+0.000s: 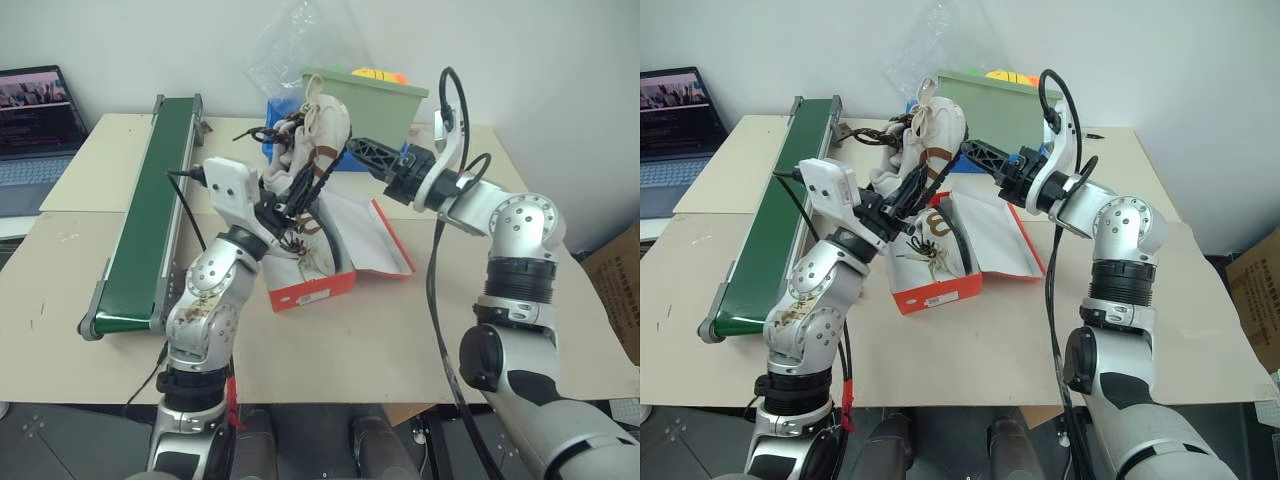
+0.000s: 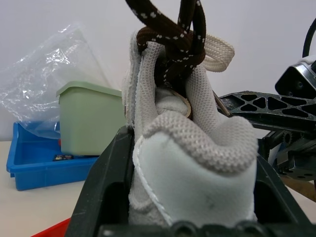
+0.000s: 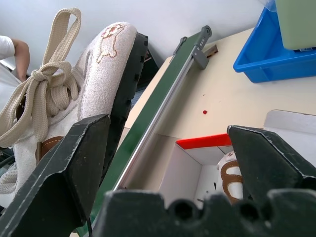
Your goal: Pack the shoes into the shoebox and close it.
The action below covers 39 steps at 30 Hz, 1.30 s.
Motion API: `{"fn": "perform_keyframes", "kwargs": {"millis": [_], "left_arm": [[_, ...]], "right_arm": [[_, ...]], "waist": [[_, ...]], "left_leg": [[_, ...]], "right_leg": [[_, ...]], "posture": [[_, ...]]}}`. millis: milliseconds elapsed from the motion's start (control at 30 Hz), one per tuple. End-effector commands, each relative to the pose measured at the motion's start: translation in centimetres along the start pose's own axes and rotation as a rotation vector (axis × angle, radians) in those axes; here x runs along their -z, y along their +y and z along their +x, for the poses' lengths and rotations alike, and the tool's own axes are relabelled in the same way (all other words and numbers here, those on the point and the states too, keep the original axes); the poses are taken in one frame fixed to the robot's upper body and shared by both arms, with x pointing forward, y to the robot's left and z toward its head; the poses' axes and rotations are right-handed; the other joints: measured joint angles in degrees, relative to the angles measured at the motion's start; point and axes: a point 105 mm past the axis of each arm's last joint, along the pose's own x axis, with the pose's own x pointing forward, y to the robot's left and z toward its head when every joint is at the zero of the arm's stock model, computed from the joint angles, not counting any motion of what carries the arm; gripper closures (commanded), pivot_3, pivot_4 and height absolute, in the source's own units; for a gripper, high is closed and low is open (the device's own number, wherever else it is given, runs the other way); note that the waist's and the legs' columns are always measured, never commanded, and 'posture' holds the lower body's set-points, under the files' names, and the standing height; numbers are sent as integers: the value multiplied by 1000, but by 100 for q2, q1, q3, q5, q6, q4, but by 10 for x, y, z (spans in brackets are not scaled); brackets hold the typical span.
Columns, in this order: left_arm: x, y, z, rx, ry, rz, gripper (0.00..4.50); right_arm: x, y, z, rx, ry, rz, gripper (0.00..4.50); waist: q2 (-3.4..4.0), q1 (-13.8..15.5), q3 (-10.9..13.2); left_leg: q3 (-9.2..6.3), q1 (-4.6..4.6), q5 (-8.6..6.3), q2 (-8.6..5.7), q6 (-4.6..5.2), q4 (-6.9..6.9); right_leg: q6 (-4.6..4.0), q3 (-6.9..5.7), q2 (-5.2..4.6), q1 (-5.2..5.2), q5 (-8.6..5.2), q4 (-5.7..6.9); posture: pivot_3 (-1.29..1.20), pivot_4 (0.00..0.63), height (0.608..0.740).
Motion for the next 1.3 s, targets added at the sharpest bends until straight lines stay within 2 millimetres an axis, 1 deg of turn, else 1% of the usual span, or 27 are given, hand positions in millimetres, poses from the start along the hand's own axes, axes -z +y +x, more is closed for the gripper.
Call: {"fn": "perform_keyframes", "kwargs": {"millis": [33,133,267,500,667,767,833,900,933,967,1000,1067,1100,1200,1300], "left_arm": [[-10,-18,6,96,-43,16,2653],[-12,-16,5,95,-46,24,2653],[-12,-11,4,88,-46,34,2653],[-14,-12,8,97,-57,38,2653],[-14,-21,13,124,-64,33,2653],[-17,-32,16,159,-75,19,2653],[-14,-37,16,174,-69,14,2653],[-11,-39,15,181,-62,18,2656],[-11,-38,15,180,-62,19,2656],[-11,-38,15,177,-62,19,2656],[-12,-37,15,173,-64,18,2656],[-12,-35,15,164,-64,18,2656],[-12,-34,15,162,-65,19,2656],[-13,-33,14,158,-65,19,2656],[-14,-31,14,143,-64,20,2656]], "right_arm": [[-20,23,-4,-76,-33,-77,0],[-26,21,-10,-68,-25,-94,0],[-39,21,-18,-62,-29,-131,0],[-37,31,-14,-105,-22,-133,0],[-32,38,-9,-128,-23,-125,0],[-33,39,-5,-130,-43,-118,0],[-34,42,-2,-137,-58,-113,0],[-35,43,0,-138,-67,-108,516],[-35,43,0,-140,-70,-104,639],[-35,44,0,-145,-70,-103,1007],[-34,44,0,-148,-70,-105,1266],[-35,45,0,-152,-73,-104,1929],[-36,45,0,-152,-77,-103,2345],[-37,46,0,-155,-82,-104,3318],[-38,47,0,-156,-85,-107,4011]], "waist": [[0,0,0],[0,9,0],[1,3,0],[2,-16,0],[2,-4,0],[2,4,0],[2,2,0],[2,3,0],[2,2,0],[2,1,0],[2,1,0],[2,1,0],[2,1,0],[2,0,0],[2,0,0]], "left_leg": [[0,0,0,0,0,0],[0,-1,0,0,0,0],[0,-2,0,0,0,-1],[0,-1,0,0,0,-1],[0,-2,0,0,1,-1],[0,-2,0,0,1,0],[0,-2,0,0,1,0],[0,-2,0,0,1,0],[0,-3,0,0,1,-1],[0,-3,0,0,1,-2],[0,-3,0,0,1,-2],[0,-3,0,0,1,-1],[0,-3,0,0,1,-1],[0,-3,0,0,1,-1],[0,-3,0,0,1,-1]], "right_leg": [[0,0,0,0,0,0],[0,0,-1,0,0,-1],[0,0,0,-2,0,-2],[0,1,0,-3,0,0],[0,1,0,-2,0,-2],[0,0,0,-2,0,-1],[0,0,0,-2,0,-1],[0,0,0,-2,0,-2],[0,1,0,-3,0,-2],[0,0,0,-3,0,-1],[0,0,0,-3,0,-2],[0,0,0,-2,0,-2],[0,0,0,-3,0,-1],[0,1,0,-2,0,-1],[0,1,0,-3,0,-2]], "posture": [[0,150,740],[0,150,740],[0,150,740],[0,150,740],[0,150,740],[0,150,740],[0,150,740],[0,150,740],[0,150,740],[0,150,740],[0,150,740],[0,150,740],[0,150,740],[0,150,740],[0,150,740]]}}
